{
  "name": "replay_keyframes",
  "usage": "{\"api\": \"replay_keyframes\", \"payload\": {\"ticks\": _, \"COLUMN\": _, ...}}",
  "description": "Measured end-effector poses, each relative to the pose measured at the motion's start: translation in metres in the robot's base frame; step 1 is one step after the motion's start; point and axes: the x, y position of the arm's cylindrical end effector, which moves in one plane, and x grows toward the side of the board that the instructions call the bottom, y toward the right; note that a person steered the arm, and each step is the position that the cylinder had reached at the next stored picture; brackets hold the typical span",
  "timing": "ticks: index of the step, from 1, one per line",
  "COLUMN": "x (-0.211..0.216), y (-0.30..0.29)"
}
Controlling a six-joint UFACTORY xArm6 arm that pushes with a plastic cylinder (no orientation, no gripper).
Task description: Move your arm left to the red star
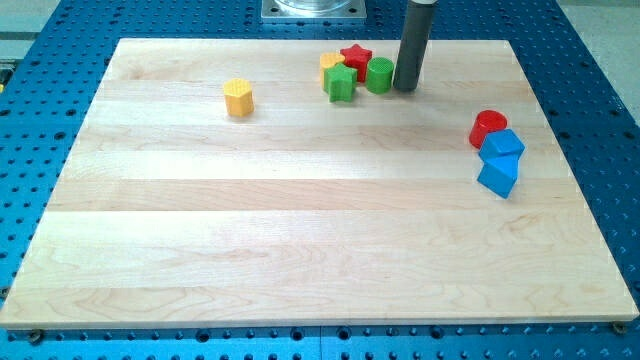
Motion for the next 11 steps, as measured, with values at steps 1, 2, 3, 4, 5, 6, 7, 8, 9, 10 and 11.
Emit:
{"api": "replay_keyframes", "payload": {"ticks": 1, "x": -0.001, "y": -0.034}}
{"api": "replay_keyframes", "payload": {"ticks": 2, "x": 0.005, "y": -0.032}}
{"api": "replay_keyframes", "payload": {"ticks": 3, "x": 0.013, "y": -0.013}}
{"api": "replay_keyframes", "payload": {"ticks": 4, "x": -0.030, "y": 0.015}}
{"api": "replay_keyframes", "payload": {"ticks": 5, "x": -0.076, "y": -0.009}}
{"api": "replay_keyframes", "payload": {"ticks": 6, "x": -0.090, "y": -0.041}}
{"api": "replay_keyframes", "payload": {"ticks": 7, "x": -0.084, "y": -0.083}}
{"api": "replay_keyframes", "payload": {"ticks": 8, "x": -0.084, "y": -0.090}}
{"api": "replay_keyframes", "payload": {"ticks": 9, "x": -0.081, "y": -0.106}}
{"api": "replay_keyframes", "payload": {"ticks": 10, "x": -0.079, "y": -0.121}}
{"api": "replay_keyframes", "payload": {"ticks": 11, "x": -0.078, "y": -0.147}}
